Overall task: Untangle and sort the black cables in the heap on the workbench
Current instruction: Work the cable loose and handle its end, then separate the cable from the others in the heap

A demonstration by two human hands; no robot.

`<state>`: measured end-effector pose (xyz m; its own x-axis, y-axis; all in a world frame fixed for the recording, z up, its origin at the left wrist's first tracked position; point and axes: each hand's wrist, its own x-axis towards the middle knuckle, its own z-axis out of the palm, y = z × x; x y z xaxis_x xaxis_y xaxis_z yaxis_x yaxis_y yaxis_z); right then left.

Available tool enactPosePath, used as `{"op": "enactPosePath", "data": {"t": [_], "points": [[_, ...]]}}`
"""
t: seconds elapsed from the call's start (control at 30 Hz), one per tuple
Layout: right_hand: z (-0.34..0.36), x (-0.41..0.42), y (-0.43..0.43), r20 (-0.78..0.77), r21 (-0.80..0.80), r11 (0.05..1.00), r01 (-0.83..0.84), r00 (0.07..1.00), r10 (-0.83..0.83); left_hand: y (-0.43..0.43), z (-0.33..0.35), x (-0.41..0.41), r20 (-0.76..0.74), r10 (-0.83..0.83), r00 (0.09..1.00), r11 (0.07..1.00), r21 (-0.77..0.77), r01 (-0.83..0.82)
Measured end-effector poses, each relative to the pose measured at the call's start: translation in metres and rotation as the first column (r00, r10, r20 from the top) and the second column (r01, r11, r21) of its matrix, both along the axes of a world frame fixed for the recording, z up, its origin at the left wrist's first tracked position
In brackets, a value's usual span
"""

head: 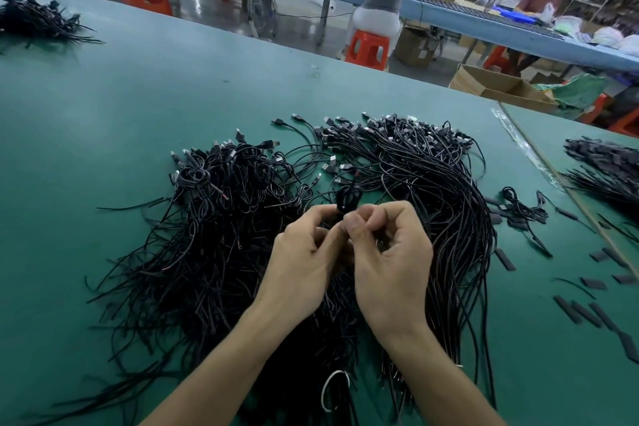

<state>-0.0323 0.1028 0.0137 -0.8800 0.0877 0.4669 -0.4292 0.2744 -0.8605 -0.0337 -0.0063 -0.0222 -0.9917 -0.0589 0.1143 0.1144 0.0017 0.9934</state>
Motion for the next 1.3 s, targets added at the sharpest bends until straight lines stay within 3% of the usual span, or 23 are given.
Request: {"op": "enactPosePath", "data": {"t": [0.1, 0.2, 0.3, 0.47, 0.6, 0.7, 0.77, 0.9, 1.1, 1.23, 1.3], "points": [[-0.001, 0.0, -0.004, 0.14, -0.184, 0.979, -0.091, 0.983, 0.118, 0.002, 0.007, 0.001, -0.039, 0.012, 0.999, 0.979, 0.205, -0.004], [0.0, -0.001, -0.004, 0.226, -0.255, 0.953, -0.167, 0.947, 0.226, -0.006, 0.015, -0.001, -0.067, -0.023, 0.997, 0.854, 0.518, 0.054], [0.0, -0.002, 0.0, 0.314, -0.291, 0.934, -0.205, 0.902, 0.296, -0.014, 0.02, 0.0, -0.084, -0.068, 0.994, 0.788, 0.607, 0.105], [0.002, -0.006, 0.006, 0.312, -0.237, 0.937, -0.255, 0.894, 0.322, -0.017, 0.022, 0.001, -0.132, -0.068, 0.989, 0.8, 0.585, 0.134], [0.008, -0.013, 0.012, 0.291, -0.164, 0.954, -0.252, 0.911, 0.291, -0.019, 0.018, 0.002, -0.277, -0.129, 0.952, 0.911, 0.347, 0.225], [0.013, -0.018, 0.018, 0.255, -0.097, 0.981, -0.169, 0.948, 0.189, -0.016, 0.012, 0.001, -0.195, -0.023, 0.981, 0.999, 0.03, 0.03], [0.015, -0.017, 0.018, 0.242, -0.101, 0.979, -0.175, 0.951, 0.195, -0.012, 0.007, -0.001, -0.157, 0.097, 0.983, 0.993, -0.054, -0.106], [0.015, -0.01, 0.012, 0.247, -0.155, 0.947, -0.281, 0.917, 0.312, -0.009, 0.002, -0.004, -0.113, 0.179, 0.977, 0.984, 0.009, -0.179], [0.01, -0.006, 0.009, 0.306, -0.126, 0.92, -0.37, 0.868, 0.391, -0.02, 0.012, -0.004, -0.161, 0.09, 0.983, 0.97, 0.236, -0.05], [0.009, -0.012, 0.012, 0.338, -0.165, 0.923, -0.347, 0.859, 0.384, -0.019, 0.019, -0.003, -0.087, -0.048, 0.995, 0.826, 0.556, 0.089], [0.008, -0.015, 0.013, 0.344, -0.171, 0.93, -0.325, 0.865, 0.366, -0.021, 0.021, -0.002, -0.099, -0.054, 0.994, 0.807, 0.581, 0.102]]}}
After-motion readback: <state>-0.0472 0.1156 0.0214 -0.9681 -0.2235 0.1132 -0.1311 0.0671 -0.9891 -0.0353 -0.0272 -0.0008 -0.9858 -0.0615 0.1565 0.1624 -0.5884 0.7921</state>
